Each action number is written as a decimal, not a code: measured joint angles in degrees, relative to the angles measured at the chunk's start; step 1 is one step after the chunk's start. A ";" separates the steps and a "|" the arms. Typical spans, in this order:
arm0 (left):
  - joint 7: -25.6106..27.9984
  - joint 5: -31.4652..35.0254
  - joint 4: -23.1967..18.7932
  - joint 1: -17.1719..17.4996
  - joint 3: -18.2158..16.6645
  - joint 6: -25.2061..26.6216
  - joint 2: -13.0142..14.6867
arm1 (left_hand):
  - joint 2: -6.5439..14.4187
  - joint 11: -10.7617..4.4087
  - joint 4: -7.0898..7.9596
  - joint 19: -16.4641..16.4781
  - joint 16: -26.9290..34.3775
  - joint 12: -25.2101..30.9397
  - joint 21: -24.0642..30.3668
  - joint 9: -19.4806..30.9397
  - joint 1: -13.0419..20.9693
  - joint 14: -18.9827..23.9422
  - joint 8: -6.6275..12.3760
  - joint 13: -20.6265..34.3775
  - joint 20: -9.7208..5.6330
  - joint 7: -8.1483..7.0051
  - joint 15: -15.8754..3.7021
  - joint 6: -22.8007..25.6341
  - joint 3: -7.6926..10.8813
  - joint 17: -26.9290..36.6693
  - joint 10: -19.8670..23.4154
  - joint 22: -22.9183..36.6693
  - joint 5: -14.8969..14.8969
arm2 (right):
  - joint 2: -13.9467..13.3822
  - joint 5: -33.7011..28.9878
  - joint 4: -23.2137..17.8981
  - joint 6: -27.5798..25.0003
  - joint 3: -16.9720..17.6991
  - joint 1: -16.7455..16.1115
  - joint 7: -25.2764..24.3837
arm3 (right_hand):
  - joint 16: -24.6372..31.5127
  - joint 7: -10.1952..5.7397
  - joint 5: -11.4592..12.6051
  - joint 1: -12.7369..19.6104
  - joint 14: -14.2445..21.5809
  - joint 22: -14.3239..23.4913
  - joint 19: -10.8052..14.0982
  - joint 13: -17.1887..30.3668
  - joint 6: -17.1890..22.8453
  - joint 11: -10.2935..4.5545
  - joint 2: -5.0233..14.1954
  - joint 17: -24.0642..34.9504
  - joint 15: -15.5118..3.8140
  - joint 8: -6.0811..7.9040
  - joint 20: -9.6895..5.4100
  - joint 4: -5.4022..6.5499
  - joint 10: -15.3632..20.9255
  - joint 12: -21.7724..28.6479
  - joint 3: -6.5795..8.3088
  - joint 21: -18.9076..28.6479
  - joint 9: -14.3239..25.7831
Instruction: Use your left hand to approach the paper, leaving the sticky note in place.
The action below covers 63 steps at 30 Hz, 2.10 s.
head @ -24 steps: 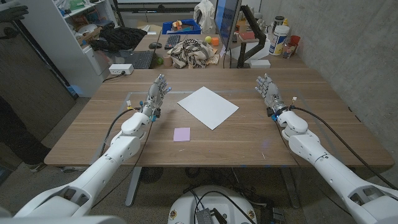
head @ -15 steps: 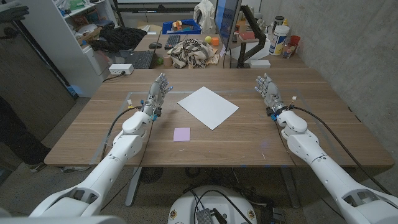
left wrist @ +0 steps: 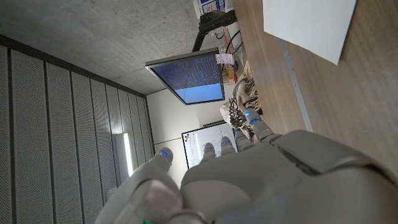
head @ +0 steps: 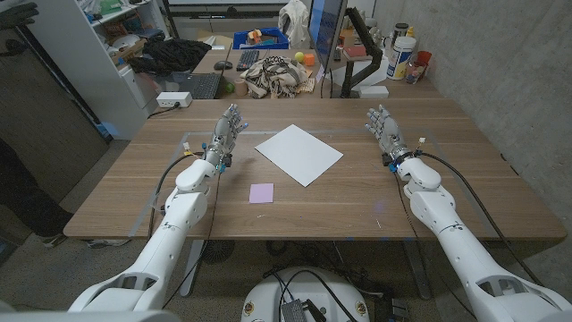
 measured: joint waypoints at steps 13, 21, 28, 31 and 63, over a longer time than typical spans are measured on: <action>-1.16 7.64 -1.26 0.17 -3.15 -0.83 -2.45 | 0.00 -0.32 0.00 -0.22 0.00 0.00 0.00 0.00 0.00 0.01 0.00 -0.01 0.37 -0.53 -0.01 0.08 0.00 0.00 -0.32 -0.01 0.00 | 4.31 -3.38 0.99 -0.68 4.62 0.24 2.75 | 0.00 0.00 0.00 0.00 0.00 -0.01 0.00 -0.01 0.00 0.00 0.00 -0.01 0.00 0.00 0.00 0.00 0.00 0.00 0.00 0.00 -0.01; -0.69 11.60 -2.11 0.18 -3.91 -1.53 -3.06 | 0.00 -0.64 0.00 -0.10 0.00 0.00 0.00 -0.01 0.00 0.03 0.00 -0.01 0.49 -0.72 -0.03 -0.11 -0.01 -0.01 0.01 -0.01 0.29 | 5.81 -4.52 1.19 -0.84 6.49 0.25 3.78 | 0.00 0.00 0.00 0.00 0.00 -0.01 0.00 -0.01 0.00 0.00 0.00 -0.01 0.00 0.00 0.00 0.00 -0.01 0.00 0.00 -0.27 -0.01; -0.11 13.70 -2.83 0.11 -4.18 -1.68 -3.25 | 0.00 -0.64 -0.01 -0.11 0.00 -0.01 -0.30 -0.01 0.00 0.04 0.00 -0.01 1.10 -0.93 -0.03 0.10 -0.01 -0.01 0.01 -0.01 0.43 | 6.42 -5.11 1.22 -0.86 7.40 0.19 4.60 | 0.00 0.00 0.00 0.00 0.00 -0.01 0.00 -0.01 0.00 0.00 0.00 -0.01 0.01 0.00 0.00 0.00 -0.01 0.00 0.00 -0.34 -0.01; 0.15 14.60 -3.18 0.06 -4.22 -1.68 -3.25 | 0.00 -0.95 -0.01 -0.11 0.00 -0.01 -0.30 -0.01 0.00 0.04 0.00 -0.02 1.36 -1.25 -0.03 0.00 -0.01 -0.01 -0.31 -0.01 0.43 | 6.61 -5.29 1.25 -0.86 7.70 0.17 4.82 | 0.00 0.00 0.00 0.00 0.00 -0.01 0.00 -0.01 0.00 0.00 0.00 -0.01 0.01 0.00 0.00 0.00 -0.01 0.00 0.00 -0.34 -0.01; 1.62 21.13 -4.19 -2.80 -2.70 -0.50 -1.18 | 0.00 -1.76 -0.01 -0.12 -0.01 -0.01 -0.74 -0.02 0.00 0.04 0.00 -0.02 1.91 -2.04 -0.03 0.01 -0.01 -0.01 -0.08 -0.02 0.43 | 7.72 -6.11 2.95 -0.02 9.21 0.81 6.06 | 0.00 0.00 0.00 0.00 0.00 -0.02 0.01 -0.02 -0.01 0.00 0.00 -0.02 0.01 0.00 0.00 0.00 -0.01 0.00 0.00 -0.79 -0.02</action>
